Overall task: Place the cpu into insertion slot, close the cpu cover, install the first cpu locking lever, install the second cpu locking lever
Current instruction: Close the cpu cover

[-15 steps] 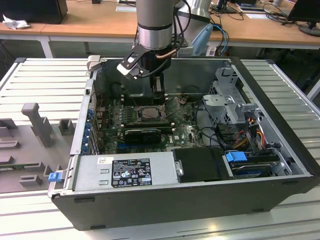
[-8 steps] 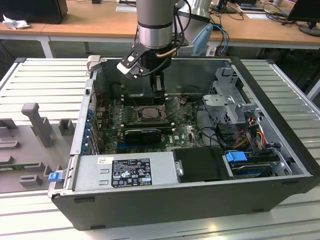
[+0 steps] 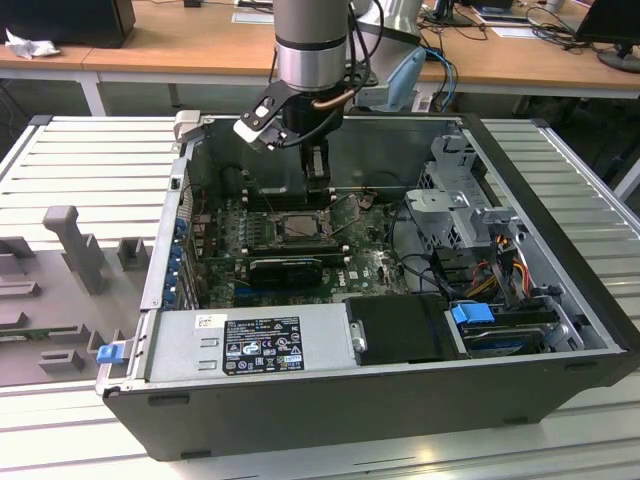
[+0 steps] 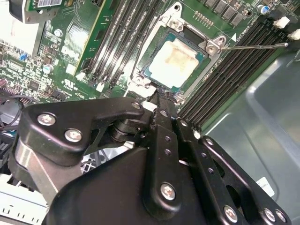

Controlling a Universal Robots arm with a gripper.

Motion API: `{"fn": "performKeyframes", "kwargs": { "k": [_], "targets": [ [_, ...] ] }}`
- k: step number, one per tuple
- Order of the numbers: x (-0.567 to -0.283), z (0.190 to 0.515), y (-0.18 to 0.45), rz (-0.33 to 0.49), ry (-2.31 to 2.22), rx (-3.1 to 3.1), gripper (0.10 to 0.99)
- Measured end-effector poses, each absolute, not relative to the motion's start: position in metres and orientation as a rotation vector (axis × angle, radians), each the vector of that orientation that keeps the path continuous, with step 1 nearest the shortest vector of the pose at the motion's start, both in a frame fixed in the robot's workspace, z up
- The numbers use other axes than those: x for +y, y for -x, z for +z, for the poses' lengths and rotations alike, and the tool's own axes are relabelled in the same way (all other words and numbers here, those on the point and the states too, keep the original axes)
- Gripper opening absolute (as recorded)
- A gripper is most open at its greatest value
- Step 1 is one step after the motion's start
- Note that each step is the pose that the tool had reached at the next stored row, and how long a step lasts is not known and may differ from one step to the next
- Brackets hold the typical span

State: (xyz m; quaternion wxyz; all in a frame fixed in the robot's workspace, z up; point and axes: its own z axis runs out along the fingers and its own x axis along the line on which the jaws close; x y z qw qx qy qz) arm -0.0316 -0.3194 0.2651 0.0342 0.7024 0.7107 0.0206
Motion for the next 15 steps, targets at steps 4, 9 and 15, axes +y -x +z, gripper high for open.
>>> {"fn": "performKeyframes", "kwargs": {
  "k": [4, 9, 15],
  "targets": [
    [-0.319, 0.266, 0.03, 0.062, -2.159, 2.185, 0.106],
    [-0.319, 0.271, 0.023, 0.06, -2.158, 2.184, 0.106],
    [-0.32, 0.271, 0.021, 0.06, -2.158, 2.184, 0.106]
  ]
}}
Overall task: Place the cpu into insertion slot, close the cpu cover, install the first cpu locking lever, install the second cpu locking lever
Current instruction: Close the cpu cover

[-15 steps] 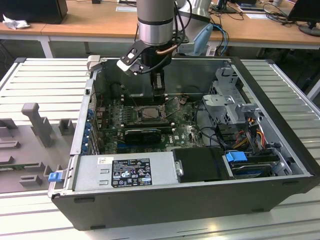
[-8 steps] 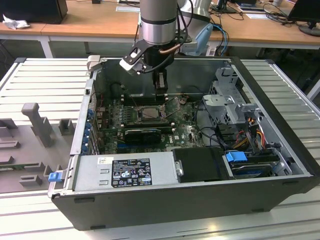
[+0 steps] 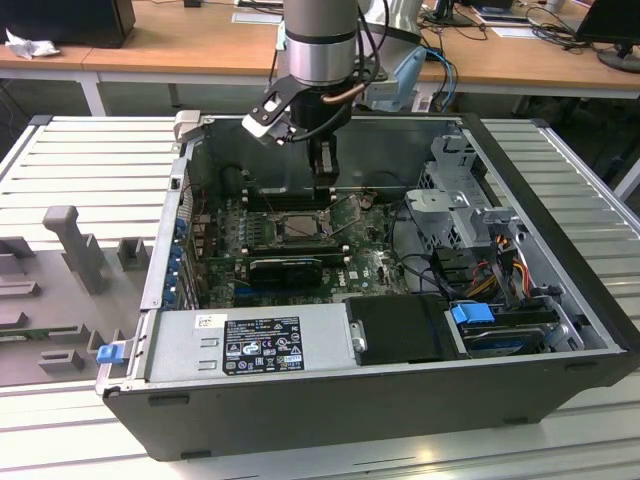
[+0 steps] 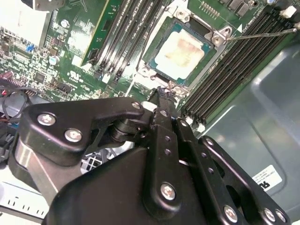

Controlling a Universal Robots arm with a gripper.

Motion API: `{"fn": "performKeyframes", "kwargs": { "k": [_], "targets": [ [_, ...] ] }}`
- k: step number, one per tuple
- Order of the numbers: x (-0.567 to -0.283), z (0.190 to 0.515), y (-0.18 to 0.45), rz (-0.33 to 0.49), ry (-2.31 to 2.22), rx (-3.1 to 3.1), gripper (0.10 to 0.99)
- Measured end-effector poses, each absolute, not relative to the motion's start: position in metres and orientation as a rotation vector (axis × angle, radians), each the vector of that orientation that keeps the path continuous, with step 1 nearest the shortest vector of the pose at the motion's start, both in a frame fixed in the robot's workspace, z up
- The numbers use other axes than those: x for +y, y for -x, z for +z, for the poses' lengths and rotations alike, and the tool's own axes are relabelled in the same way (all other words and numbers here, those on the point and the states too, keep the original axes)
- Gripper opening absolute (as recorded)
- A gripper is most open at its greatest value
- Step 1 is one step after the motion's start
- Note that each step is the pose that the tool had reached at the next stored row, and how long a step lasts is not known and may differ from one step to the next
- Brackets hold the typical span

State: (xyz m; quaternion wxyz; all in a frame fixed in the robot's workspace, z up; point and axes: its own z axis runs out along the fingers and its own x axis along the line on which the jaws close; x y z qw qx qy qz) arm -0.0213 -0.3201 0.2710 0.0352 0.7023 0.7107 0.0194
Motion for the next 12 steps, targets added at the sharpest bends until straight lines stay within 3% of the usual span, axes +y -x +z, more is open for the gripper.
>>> {"fn": "performKeyframes", "kwargs": {
  "k": [12],
  "targets": [
    [-0.32, 0.268, 0.0, 0.058, -2.158, 2.183, 0.106]
  ]
}}
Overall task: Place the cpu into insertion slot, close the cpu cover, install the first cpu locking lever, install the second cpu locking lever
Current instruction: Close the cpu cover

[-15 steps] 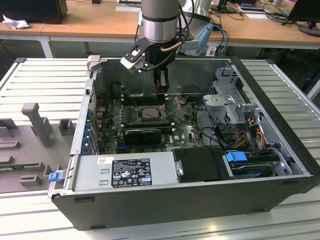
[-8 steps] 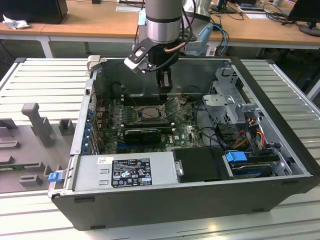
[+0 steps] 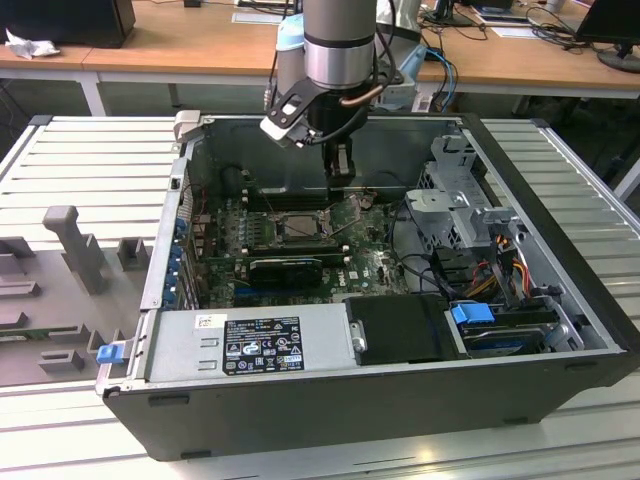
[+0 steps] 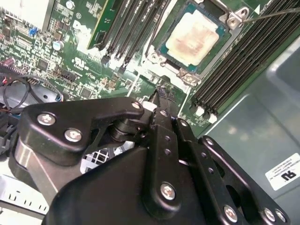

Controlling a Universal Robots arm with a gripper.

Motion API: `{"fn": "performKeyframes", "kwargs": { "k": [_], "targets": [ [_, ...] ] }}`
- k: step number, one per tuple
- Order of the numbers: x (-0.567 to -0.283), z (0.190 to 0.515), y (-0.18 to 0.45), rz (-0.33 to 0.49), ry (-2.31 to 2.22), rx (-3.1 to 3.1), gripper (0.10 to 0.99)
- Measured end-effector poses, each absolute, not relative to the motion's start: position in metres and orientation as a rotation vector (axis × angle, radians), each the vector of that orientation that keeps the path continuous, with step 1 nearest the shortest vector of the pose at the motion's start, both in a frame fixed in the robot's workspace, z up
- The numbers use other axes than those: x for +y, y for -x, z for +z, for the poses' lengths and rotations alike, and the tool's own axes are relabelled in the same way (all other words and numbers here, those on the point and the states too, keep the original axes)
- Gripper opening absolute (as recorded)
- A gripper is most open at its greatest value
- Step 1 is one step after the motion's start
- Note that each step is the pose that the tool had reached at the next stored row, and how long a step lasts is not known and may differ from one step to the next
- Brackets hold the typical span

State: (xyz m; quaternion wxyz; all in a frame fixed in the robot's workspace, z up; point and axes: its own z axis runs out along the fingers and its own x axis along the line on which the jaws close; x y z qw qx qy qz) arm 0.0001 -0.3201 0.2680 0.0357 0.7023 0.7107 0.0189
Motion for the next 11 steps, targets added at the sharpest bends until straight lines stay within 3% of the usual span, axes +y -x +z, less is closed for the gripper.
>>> {"fn": "performKeyframes", "kwargs": {
  "k": [11],
  "targets": [
    [-0.32, 0.265, -0.021, 0.058, -2.158, 2.184, 0.106]
  ]
}}
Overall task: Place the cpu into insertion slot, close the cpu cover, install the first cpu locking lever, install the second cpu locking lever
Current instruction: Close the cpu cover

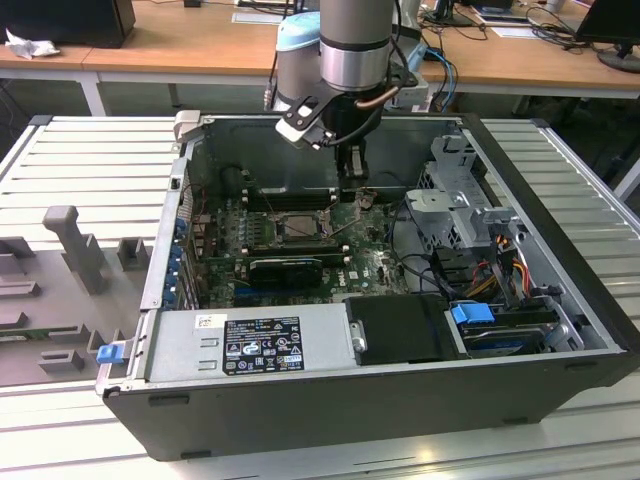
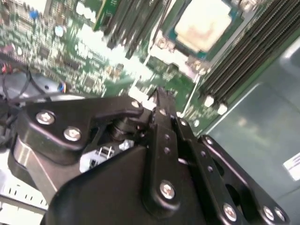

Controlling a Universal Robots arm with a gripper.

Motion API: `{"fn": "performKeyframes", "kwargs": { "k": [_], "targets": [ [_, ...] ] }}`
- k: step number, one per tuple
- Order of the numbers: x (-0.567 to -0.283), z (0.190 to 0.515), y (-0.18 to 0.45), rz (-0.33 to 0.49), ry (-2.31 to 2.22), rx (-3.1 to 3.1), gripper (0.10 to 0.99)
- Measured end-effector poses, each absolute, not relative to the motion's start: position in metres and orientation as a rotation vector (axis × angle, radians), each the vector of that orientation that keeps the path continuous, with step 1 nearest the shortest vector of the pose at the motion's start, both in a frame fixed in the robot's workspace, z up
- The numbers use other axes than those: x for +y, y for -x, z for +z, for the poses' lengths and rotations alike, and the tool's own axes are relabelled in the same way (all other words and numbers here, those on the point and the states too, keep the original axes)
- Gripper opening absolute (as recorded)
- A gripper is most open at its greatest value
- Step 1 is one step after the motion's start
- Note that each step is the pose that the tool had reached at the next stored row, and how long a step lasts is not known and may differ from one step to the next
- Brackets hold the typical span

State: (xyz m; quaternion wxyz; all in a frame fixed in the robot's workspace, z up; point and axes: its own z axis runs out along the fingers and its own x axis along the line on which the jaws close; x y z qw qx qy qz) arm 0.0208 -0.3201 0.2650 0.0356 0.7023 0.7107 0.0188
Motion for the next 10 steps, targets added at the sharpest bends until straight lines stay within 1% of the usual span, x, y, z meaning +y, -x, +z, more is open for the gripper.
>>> {"fn": "performKeyframes", "kwargs": {
  "k": [5, 10],
  "targets": [
    [-0.318, 0.261, -0.048, 0.056, -2.154, 2.188, 0.106],
    [-0.315, 0.247, -0.059, 0.055, -2.155, 2.189, 0.106]
  ]
}}
